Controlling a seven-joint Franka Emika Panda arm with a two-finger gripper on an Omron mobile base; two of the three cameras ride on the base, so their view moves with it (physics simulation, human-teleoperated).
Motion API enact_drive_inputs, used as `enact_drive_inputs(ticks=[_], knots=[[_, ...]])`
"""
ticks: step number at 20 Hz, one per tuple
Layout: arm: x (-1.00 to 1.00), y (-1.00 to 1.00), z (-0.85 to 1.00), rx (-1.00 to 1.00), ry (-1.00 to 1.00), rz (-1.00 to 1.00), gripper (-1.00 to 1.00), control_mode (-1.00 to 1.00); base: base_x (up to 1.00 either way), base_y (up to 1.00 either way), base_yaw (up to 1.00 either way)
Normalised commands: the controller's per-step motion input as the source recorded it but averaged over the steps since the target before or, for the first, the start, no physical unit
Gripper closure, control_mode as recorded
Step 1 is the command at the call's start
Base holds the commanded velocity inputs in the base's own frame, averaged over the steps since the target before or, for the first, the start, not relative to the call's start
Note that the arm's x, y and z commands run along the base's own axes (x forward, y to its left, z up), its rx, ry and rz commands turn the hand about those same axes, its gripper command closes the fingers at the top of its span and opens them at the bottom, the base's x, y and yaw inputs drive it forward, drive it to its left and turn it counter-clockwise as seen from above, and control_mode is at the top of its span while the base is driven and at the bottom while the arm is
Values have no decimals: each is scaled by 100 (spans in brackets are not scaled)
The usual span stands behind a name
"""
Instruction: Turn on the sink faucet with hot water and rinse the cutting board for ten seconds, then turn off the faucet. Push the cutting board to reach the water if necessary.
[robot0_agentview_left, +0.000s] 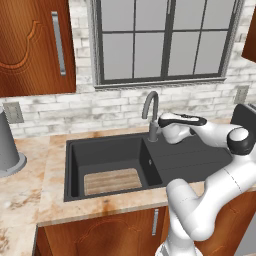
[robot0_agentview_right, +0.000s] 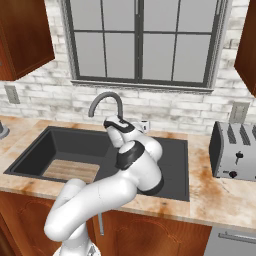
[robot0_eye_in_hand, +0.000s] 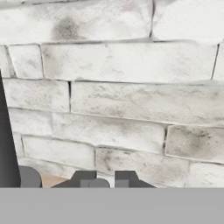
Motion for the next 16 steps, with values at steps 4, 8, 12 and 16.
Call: enact_drive_inputs(ticks=[4,8,12,16], knots=[[0,0,0,0,0,0,100,-100,0,0,0],[0,0,0,0,0,0,100,-100,0,0,0],[0,0,0,0,0,0,100,-100,0,0,0],[0,0,0,0,0,0,100,-100,0,0,0]])
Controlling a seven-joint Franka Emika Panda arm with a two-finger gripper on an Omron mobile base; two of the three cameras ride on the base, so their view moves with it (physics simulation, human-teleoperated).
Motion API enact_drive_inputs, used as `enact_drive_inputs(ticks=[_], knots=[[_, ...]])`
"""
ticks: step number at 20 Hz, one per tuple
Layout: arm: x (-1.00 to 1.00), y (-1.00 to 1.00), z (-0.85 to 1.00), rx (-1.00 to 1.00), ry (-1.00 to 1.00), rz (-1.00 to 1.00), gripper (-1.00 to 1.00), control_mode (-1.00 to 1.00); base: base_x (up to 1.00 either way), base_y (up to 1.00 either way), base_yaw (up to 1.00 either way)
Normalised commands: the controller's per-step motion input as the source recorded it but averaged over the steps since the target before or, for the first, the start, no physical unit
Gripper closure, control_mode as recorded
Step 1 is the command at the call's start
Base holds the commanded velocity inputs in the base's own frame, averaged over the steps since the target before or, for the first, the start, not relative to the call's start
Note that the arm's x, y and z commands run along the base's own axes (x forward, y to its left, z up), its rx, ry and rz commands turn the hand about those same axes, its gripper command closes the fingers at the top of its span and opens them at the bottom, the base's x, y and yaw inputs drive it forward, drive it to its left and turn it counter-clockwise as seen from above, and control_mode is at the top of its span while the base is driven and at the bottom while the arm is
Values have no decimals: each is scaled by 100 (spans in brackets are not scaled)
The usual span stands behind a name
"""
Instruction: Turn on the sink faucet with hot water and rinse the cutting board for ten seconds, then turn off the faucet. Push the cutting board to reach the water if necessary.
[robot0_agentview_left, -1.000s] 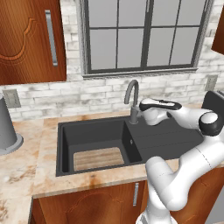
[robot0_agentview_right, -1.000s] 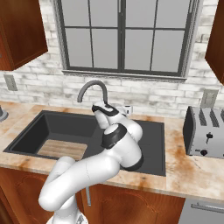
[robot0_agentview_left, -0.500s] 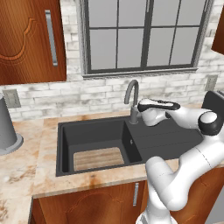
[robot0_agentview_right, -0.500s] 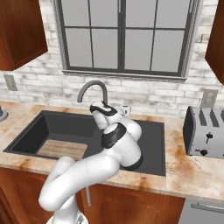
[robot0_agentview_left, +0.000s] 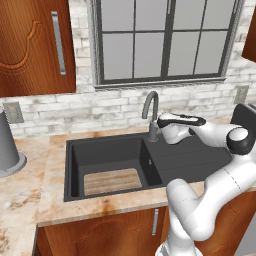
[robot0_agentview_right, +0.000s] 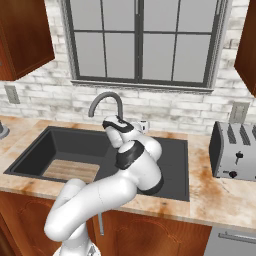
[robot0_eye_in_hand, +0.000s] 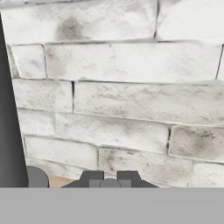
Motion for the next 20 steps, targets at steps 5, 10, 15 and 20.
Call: enact_drive_inputs(ticks=[5,10,15,20], knots=[[0,0,0,0,0,0,100,-100,0,0,0],[0,-18,0,0,0,0,100,-100,0,0,0],[0,-39,0,3,0,0,100,-100,0,0,0],[0,-50,0,5,0,0,100,-100,0,0,0]])
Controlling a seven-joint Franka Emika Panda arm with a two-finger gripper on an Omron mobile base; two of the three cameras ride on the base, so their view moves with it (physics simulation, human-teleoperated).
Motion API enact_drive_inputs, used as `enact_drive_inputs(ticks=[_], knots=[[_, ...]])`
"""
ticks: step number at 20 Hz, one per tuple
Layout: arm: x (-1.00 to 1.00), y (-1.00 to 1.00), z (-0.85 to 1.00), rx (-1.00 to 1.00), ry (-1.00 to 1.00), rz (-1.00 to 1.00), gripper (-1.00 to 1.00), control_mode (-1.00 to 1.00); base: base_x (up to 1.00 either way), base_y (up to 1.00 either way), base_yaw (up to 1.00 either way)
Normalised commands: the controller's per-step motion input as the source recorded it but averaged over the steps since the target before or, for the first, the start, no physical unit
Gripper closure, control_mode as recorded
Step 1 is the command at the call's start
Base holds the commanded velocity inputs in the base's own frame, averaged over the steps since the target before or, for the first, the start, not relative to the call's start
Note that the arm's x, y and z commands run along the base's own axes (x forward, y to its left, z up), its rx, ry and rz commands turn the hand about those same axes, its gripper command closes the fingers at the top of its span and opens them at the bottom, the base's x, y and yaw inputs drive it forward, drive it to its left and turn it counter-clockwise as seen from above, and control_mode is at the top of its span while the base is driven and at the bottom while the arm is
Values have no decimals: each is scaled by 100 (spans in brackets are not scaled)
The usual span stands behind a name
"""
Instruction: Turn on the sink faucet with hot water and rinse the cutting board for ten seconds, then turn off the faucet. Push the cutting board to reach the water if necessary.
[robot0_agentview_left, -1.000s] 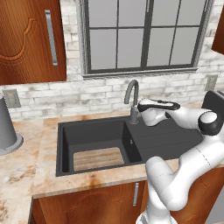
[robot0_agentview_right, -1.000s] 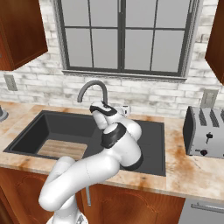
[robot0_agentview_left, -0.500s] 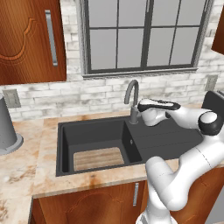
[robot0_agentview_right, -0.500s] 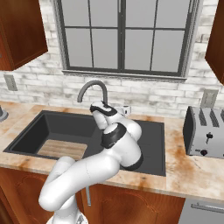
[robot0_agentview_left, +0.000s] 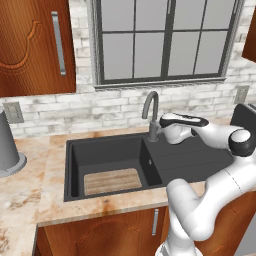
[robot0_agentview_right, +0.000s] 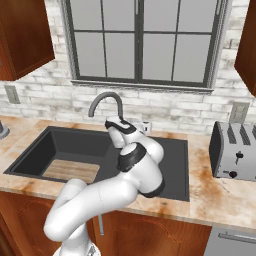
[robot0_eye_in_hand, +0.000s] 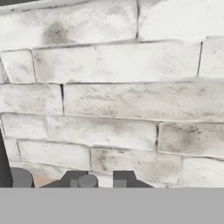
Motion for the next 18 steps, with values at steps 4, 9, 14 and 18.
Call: enact_drive_inputs(ticks=[4,9,14,18], knots=[[-1,-55,0,4,0,0,100,-100,0,0,0],[0,-64,0,3,0,0,100,-100,0,0,0],[0,-69,0,3,0,0,100,-100,0,0,0],[0,-70,0,3,0,0,100,-100,0,0,0]])
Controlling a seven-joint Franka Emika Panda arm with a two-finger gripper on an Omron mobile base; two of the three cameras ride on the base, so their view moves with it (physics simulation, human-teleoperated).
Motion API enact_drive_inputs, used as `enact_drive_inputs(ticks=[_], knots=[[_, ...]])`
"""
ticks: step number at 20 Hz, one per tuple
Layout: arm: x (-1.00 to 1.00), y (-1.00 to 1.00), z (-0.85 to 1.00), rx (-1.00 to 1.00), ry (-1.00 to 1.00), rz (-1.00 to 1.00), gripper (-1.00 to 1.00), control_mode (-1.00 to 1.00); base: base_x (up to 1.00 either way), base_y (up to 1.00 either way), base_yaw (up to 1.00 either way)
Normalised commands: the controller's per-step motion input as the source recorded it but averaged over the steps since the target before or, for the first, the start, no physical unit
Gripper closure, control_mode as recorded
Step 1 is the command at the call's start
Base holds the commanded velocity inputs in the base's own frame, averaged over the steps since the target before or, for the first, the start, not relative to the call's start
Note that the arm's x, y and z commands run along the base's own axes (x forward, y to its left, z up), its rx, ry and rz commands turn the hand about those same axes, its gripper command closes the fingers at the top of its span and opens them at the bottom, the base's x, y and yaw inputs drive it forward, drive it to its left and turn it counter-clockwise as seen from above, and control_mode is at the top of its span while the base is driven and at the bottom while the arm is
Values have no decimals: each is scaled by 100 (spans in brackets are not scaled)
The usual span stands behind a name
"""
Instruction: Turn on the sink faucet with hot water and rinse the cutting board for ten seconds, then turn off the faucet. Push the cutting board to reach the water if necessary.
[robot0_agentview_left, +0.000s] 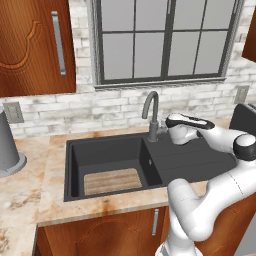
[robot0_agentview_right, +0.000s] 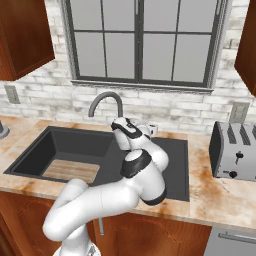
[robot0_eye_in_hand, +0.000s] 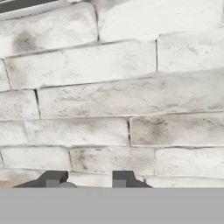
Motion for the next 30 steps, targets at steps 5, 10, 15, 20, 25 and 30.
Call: enact_drive_inputs(ticks=[5,10,15,20,25,30], knots=[[0,-62,0,2,0,0,100,-100,0,0,0],[-8,-40,0,0,0,0,100,-100,0,0,0],[-11,-10,0,0,0,0,100,-100,0,0,0],[-16,-3,0,0,0,0,100,-100,0,0,0],[-22,-19,0,0,0,0,100,-100,0,0,0],[-32,-36,-3,0,0,0,100,-100,0,0,0]])
